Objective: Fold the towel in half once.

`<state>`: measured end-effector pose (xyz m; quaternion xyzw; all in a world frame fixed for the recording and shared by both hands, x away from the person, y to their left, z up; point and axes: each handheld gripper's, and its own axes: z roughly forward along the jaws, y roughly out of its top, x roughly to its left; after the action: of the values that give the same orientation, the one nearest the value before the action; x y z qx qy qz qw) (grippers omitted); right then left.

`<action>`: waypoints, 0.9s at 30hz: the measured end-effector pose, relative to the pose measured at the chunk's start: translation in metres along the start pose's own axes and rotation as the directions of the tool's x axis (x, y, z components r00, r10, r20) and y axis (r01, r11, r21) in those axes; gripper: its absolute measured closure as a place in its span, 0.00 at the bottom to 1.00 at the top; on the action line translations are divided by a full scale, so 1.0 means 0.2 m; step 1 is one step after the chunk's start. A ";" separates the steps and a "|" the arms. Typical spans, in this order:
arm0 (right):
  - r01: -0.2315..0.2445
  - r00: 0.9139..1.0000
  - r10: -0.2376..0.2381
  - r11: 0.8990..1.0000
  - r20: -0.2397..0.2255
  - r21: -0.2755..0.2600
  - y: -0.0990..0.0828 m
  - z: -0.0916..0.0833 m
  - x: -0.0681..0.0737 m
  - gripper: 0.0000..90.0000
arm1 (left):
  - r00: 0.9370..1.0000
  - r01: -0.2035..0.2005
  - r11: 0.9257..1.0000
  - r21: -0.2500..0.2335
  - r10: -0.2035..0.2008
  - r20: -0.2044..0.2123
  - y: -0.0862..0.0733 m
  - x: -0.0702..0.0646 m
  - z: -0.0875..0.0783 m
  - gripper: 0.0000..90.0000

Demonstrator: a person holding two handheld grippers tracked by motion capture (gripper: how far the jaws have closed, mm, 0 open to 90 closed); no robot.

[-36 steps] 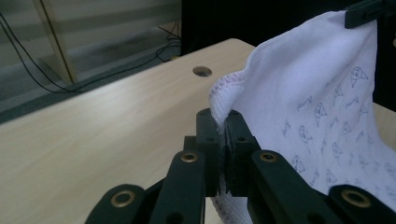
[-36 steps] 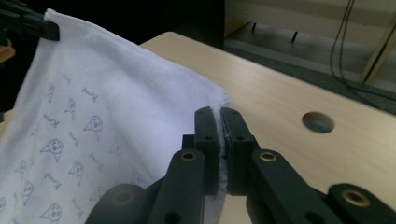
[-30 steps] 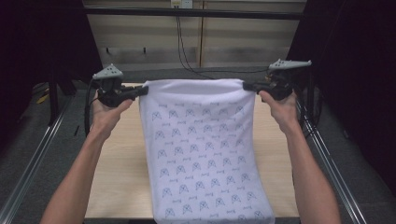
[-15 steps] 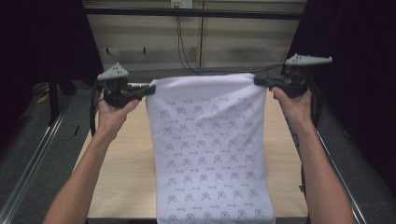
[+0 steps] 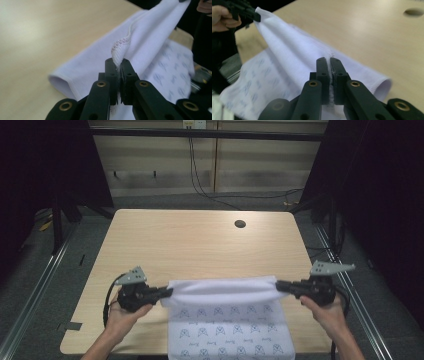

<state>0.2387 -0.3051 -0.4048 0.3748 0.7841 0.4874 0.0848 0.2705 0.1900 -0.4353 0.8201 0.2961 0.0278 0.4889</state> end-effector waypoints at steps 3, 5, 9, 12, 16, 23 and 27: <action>0.013 1.000 -0.012 0.998 -0.009 0.057 -0.12 0.02 0.06 0.96 | 1.000 0.008 0.999 0.048 -0.008 0.012 -0.09 -0.07 0.02 0.96; -0.014 0.999 0.017 0.996 -0.030 0.090 -0.20 0.03 0.09 0.96 | 0.999 0.031 0.999 0.036 -0.032 0.034 -0.16 -0.10 0.01 0.96; -0.070 0.997 0.077 0.982 -0.030 0.178 -0.38 0.09 0.10 0.96 | 0.998 0.020 0.987 0.159 -0.028 0.049 -0.27 -0.14 0.08 0.96; -0.093 0.995 0.100 0.964 -0.013 0.250 -0.43 0.12 0.10 0.96 | 0.999 0.010 0.972 0.234 -0.022 0.048 -0.30 -0.13 0.15 0.96; -0.078 0.997 0.076 0.945 0.016 0.316 -0.44 0.18 0.10 0.96 | 0.998 0.009 0.972 0.237 -0.024 0.060 -0.29 -0.11 0.19 0.97; -0.076 0.997 0.074 0.949 0.017 0.307 -0.41 0.24 0.09 0.97 | 0.999 -0.030 0.975 0.218 0.038 -0.029 -0.26 -0.06 0.21 0.97; -0.069 0.998 0.070 0.949 0.009 0.307 -0.36 0.32 0.08 0.97 | 0.997 -0.026 0.977 0.209 0.041 -0.071 -0.23 0.04 0.21 0.97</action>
<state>0.2228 -0.2681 -0.4940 0.4103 0.8368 0.3625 0.0072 0.2704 0.1766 -0.4976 0.8701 0.3015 0.0356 0.3883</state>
